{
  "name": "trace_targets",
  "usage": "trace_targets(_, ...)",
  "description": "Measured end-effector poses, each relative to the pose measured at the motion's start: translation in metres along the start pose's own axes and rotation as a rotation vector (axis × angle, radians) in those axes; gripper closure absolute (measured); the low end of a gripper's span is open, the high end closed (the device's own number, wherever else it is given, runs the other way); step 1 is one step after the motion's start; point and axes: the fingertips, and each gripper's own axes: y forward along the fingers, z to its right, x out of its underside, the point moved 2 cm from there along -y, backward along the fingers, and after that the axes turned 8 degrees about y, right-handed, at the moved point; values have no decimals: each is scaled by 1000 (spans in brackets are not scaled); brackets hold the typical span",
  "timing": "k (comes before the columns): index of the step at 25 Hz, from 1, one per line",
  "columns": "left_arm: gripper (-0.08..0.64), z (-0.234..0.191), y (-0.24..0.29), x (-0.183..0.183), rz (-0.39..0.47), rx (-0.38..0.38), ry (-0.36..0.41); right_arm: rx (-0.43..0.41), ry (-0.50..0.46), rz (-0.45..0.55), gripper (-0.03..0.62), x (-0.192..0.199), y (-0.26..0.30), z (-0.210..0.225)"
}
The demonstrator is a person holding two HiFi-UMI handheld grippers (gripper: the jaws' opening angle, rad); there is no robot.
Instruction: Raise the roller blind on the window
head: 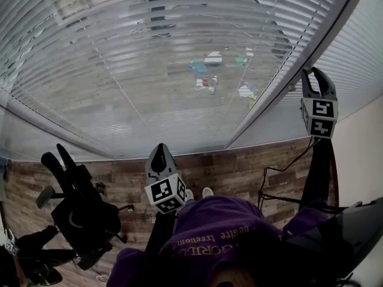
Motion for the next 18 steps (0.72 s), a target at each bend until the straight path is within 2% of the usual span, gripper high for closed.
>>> trace_targets(2,558,0,0,0,0,-2,-1,1,125,-3,468,2,1,2)
trace_targets(6,558,-1,-1,1,-1,-2,-4,-20,439,5,469,5,1,7)
trace_targets(14,558,0,-2,0,1,-1,-2,-177,1173,49,469,9,0,20)
trace_targets(16,558,0,-2,0,0,-2,-3,-200,1248,55,469,10,0,21)
trace_targets(18,558,0,-4,1,1,-4,-4,-190,1221,55,469,10,0,20)
